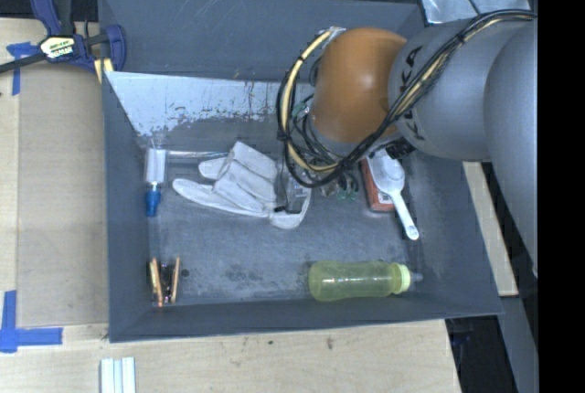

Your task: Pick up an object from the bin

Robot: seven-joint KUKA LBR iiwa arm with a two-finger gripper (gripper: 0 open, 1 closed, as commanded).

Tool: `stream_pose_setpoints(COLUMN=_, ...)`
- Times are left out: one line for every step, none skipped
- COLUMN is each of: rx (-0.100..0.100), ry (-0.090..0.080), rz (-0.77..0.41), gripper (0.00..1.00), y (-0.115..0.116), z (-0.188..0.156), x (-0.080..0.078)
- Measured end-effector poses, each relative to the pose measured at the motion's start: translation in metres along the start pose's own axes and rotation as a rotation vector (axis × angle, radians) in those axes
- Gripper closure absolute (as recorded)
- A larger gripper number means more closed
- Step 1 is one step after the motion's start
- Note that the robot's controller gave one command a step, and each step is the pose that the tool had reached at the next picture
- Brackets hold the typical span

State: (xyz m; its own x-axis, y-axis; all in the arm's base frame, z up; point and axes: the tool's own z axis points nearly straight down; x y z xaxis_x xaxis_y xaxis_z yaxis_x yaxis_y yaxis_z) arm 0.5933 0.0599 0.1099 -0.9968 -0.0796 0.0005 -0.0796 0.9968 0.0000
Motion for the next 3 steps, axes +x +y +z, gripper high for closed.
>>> stream_pose_setpoints(rx=-0.001, ry=-0.005, rz=0.295, gripper=0.00, y=0.034, z=-0.013, x=-0.003)
stream_pose_setpoints(rx=-0.001, ry=-0.005, rz=0.294, gripper=0.00, y=0.034, z=-0.013, x=-0.003)
stream_pose_setpoints(rx=-0.002, ry=-0.007, rz=0.375, gripper=1.00, y=0.046, z=0.038, x=0.004)
